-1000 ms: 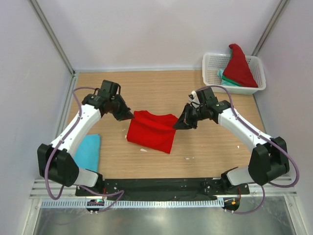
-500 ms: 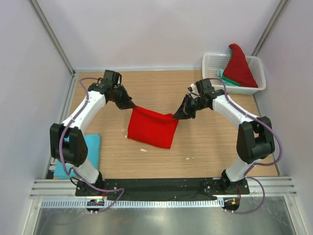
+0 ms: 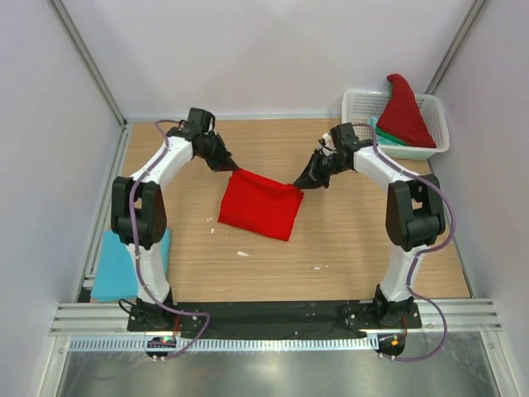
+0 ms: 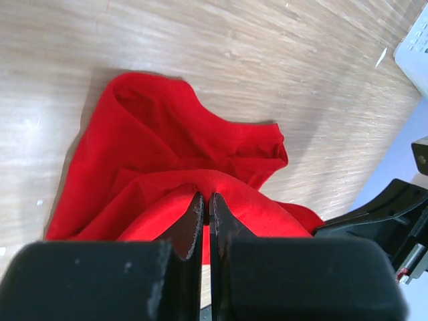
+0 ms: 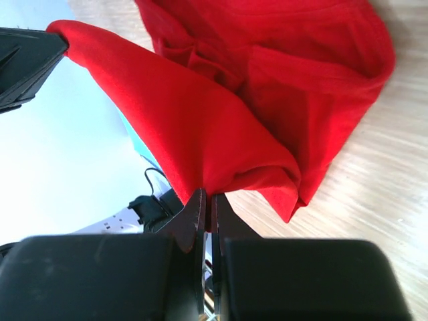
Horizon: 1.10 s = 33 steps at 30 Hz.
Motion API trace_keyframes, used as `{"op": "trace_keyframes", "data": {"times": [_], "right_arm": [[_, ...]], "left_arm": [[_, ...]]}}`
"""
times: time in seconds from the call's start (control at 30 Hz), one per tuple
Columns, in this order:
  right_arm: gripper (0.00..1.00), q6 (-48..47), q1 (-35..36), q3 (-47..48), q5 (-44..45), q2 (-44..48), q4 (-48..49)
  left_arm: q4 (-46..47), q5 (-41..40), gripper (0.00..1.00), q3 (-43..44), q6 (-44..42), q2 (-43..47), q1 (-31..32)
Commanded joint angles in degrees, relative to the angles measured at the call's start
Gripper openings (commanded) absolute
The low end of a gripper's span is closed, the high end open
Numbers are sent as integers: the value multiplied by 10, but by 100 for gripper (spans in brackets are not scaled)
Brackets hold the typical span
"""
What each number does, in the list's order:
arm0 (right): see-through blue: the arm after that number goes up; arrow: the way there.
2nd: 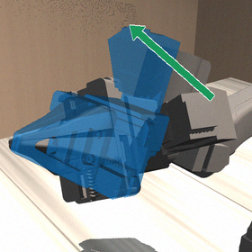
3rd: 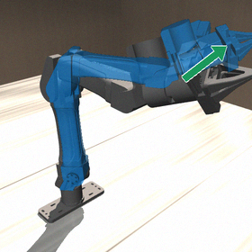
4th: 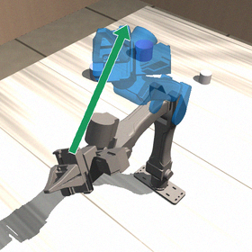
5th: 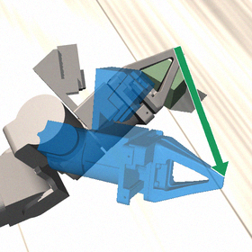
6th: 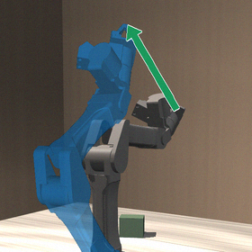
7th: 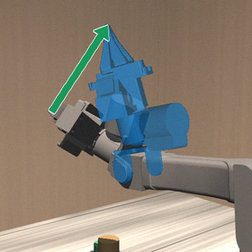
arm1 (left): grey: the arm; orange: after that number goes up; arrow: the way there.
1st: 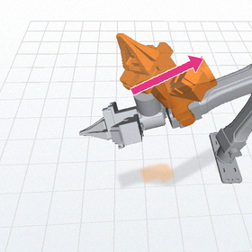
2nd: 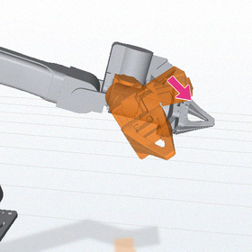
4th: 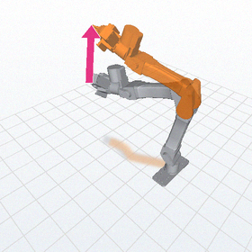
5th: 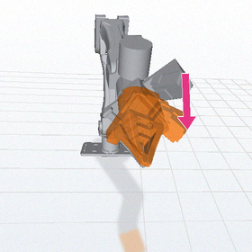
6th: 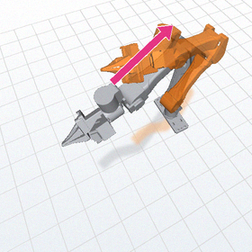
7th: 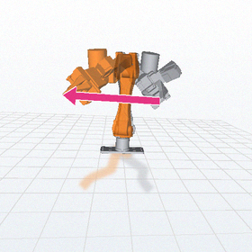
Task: Fold and stack the t-shirts
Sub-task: Fold the tshirt
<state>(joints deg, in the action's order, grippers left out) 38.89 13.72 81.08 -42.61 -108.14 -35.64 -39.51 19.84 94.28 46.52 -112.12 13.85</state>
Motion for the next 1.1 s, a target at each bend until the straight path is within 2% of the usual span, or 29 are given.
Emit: {"op": "trace_keyframes", "data": {"times": [0.0, 0.2, 0.23, 0.3, 0.33, 0.4, 0.43, 0.5, 0.57, 0.63, 0.73, 0.77, 0.83, 0.93, 0.97, 1.07], "right_arm": [[6, -13, -11, 31, -9, -15, 3], [18, -23, -40, 71, 0, -93, 28], [20, -31, -46, 92, 5, -107, 33], [31, -43, -64, 115, 29, -143, 31], [32, -63, -68, 150, 30, -153, 22], [39, -102, -71, 202, 71, -166, -56], [40, -121, -71, 247, 86, -165, -84], [41, -161, -71, 275, 124, -154, -139], [45, -172, -68, 279, 126, -135, -155], [50, -170, -61, 245, 99, -111, -145], [53, -134, -39, 161, 44, -84, -65], [53, -117, -21, 140, 26, -75, -8], [53, -88, 0, 121, -4, -81, 14], [49, -68, 37, 115, -16, -95, 52], [44, -62, 41, 110, -22, -97, 74], [36, -40, 44, 88, -40, -112, 102]], "left_arm": [[29, 29, 0, 45, -29, -32, -5], [29, 21, 1, 87, -64, -92, -13], [31, 20, 4, 102, -74, -100, -13], [11, 14, 10, 135, -118, -130, -13], [-5, 10, 11, 182, -135, -154, -13], [-49, -8, 23, 248, -167, -163, -13], [-61, -31, 27, 266, -175, -155, -13], [-82, -51, 38, 295, -191, -138, -13], [-80, -52, 39, 290, -195, -98, -12], [-69, -52, 39, 246, -181, -68, -13], [5, 7, 32, 124, -157, -3, -13], [22, 36, 29, 94, -149, 14, -12], [50, 70, 24, 26, -138, 23, -12], [114, 123, 19, -51, -114, 34, -12], [126, 134, 15, -66, -101, 33, -12], [144, 144, 12, -105, -91, 27, -12]]}}
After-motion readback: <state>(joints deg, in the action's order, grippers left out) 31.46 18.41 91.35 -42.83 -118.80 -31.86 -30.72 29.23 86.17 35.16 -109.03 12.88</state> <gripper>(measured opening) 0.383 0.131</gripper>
